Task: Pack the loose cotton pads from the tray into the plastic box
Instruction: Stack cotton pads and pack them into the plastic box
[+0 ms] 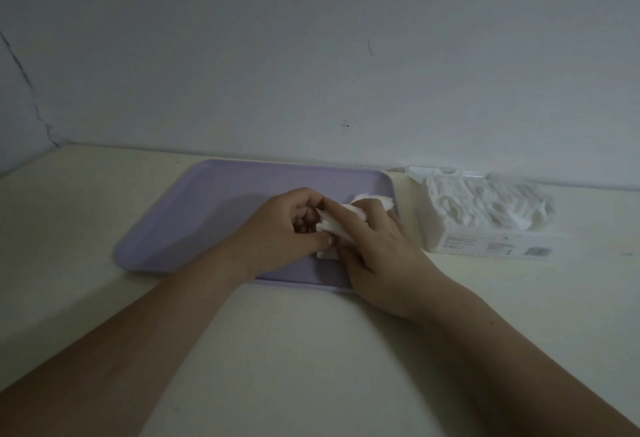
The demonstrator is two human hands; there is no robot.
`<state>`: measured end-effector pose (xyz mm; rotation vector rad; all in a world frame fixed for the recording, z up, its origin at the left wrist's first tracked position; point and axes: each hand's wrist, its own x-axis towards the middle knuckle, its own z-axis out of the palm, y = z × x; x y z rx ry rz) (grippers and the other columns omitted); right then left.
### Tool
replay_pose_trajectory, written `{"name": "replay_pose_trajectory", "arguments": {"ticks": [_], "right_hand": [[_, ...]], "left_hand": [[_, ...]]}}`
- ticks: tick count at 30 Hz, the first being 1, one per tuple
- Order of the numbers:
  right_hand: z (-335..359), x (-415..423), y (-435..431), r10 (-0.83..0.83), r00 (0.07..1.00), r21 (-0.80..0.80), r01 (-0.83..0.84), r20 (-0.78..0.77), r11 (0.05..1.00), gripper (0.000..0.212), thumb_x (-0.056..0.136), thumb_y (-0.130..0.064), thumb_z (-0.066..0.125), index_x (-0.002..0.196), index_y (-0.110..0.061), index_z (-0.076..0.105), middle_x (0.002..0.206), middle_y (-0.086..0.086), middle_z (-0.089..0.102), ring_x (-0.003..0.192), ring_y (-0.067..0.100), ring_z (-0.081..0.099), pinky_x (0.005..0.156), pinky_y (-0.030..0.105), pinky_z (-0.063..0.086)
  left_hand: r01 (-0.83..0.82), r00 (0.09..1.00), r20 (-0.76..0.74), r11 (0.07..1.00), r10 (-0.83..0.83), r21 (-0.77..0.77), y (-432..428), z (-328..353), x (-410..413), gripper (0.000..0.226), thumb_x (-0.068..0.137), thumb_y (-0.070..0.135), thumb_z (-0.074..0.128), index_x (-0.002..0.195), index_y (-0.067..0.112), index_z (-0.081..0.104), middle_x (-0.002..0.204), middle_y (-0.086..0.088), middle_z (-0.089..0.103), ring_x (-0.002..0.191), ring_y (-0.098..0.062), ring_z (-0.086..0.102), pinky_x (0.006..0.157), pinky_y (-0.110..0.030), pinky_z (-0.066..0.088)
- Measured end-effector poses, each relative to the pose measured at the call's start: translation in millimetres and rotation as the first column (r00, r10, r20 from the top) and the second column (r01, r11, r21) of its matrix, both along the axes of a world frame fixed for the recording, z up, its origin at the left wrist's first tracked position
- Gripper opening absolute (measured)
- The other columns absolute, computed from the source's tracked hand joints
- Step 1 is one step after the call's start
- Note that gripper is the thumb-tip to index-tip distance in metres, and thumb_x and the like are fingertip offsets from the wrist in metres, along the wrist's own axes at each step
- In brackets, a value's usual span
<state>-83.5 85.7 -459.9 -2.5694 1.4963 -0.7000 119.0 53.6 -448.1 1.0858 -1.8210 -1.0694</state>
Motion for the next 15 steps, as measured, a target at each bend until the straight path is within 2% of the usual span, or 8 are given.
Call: {"name": "replay_pose_trajectory", "arguments": {"ticks": [3,5,7,9,10,12,13,15], "right_hand": [[-2.3,1.9,-1.2,-0.018,0.983,-0.054,0.028,0.180,0.998,0.066,0.089,-0.022,0.041,0.155,-0.026,0.038,0.133,0.014,0.048,0.119,0.039,0.051,0.102,0.052,0.046],[0.1,3.1,-3.1,-0.099,0.935,-0.133,0.153,0.342,0.979,0.065,0.088,-0.016,0.048,0.153,-0.017,0.041,0.133,0.014,0.048,0.119,0.037,0.053,0.098,0.048,0.050],[3.2,2.2,-5.6,-0.159,0.867,-0.184,0.273,0.472,0.944,0.065,0.090,-0.014,0.050,0.154,-0.017,0.039,0.132,0.008,0.044,0.118,0.032,0.053,0.097,0.044,0.050],[4.2,-0.8,-8.8,-0.169,0.790,-0.165,0.322,0.589,0.932,0.064,0.094,-0.013,0.051,0.156,-0.020,0.035,0.130,-0.003,0.037,0.114,0.025,0.054,0.096,0.038,0.048],[4.3,-2.5,-10.3,-0.166,0.753,-0.149,0.332,0.637,0.931,0.064,0.096,-0.011,0.053,0.156,-0.018,0.034,0.129,-0.005,0.035,0.113,0.022,0.053,0.097,0.029,0.046],[7.1,-5.0,-11.1,-0.157,0.687,-0.136,0.353,0.710,0.926,0.064,0.097,-0.004,0.055,0.157,-0.010,0.031,0.133,0.000,0.035,0.114,0.015,0.048,0.097,0.008,0.036],[8.8,-4.9,-11.2,-0.153,0.666,-0.141,0.367,0.730,0.919,0.065,0.097,-0.001,0.055,0.157,-0.007,0.030,0.134,0.004,0.035,0.114,0.014,0.046,0.097,0.002,0.031],[10.3,-4.8,-11.1,-0.143,0.647,-0.163,0.388,0.749,0.907,0.065,0.097,0.002,0.053,0.157,-0.004,0.028,0.135,0.008,0.035,0.113,0.011,0.044,0.097,-0.001,0.027]], "left_hand": [[-0.006,0.998,-0.055,1.000,0.007,0.024,-2.5,-2.8,-1.2,0.037,0.081,-0.001,0.074,0.112,0.020,0.069,0.093,-0.016,0.072,0.084,-0.024,0.061,0.080,-0.039,0.051],[-0.048,0.998,-0.032,0.998,0.049,0.030,-6.9,-5.9,-4.4,0.038,0.077,0.010,0.071,0.111,0.027,0.069,0.093,-0.004,0.074,0.081,-0.019,0.060,0.079,-0.033,0.049],[-0.080,0.991,0.105,0.997,0.082,-0.015,-12.7,-10.1,-9.2,0.036,0.077,0.015,0.075,0.106,0.034,0.068,0.091,0.009,0.075,0.072,-0.005,0.060,0.075,-0.026,0.049],[-0.059,0.946,0.307,0.989,0.100,-0.139,-13.7,-9.5,-15.3,0.034,0.078,0.022,0.080,0.105,0.038,0.067,0.094,0.018,0.067,0.069,0.005,0.056,0.073,-0.023,0.047],[-0.034,0.901,0.416,0.974,0.126,-0.222,-13.5,-7.3,-19.9,0.036,0.076,0.033,0.078,0.110,0.036,0.066,0.103,0.018,0.062,0.080,0.004,0.056,0.078,-0.026,0.048],[0.012,0.790,0.581,0.944,0.193,-0.330,-16.1,0.0,-32.2,0.061,0.072,0.050,0.067,0.129,0.030,0.060,0.128,0.006,0.050,0.114,-0.013,0.053,0.099,-0.035,0.048],[0.034,0.753,0.623,0.934,0.210,-0.356,-18.3,3.8,-39.9,0.069,0.071,0.050,0.063,0.137,0.029,0.054,0.139,0.002,0.043,0.126,-0.023,0.047,0.106,-0.039,0.046],[0.115,0.671,0.706,0.908,0.228,-0.403,-21.7,8.5,-56.5,0.075,0.076,0.044,0.062,0.148,0.030,0.043,0.159,-0.003,0.031,0.141,-0.033,0.035,0.114,-0.045,0.040]]}}
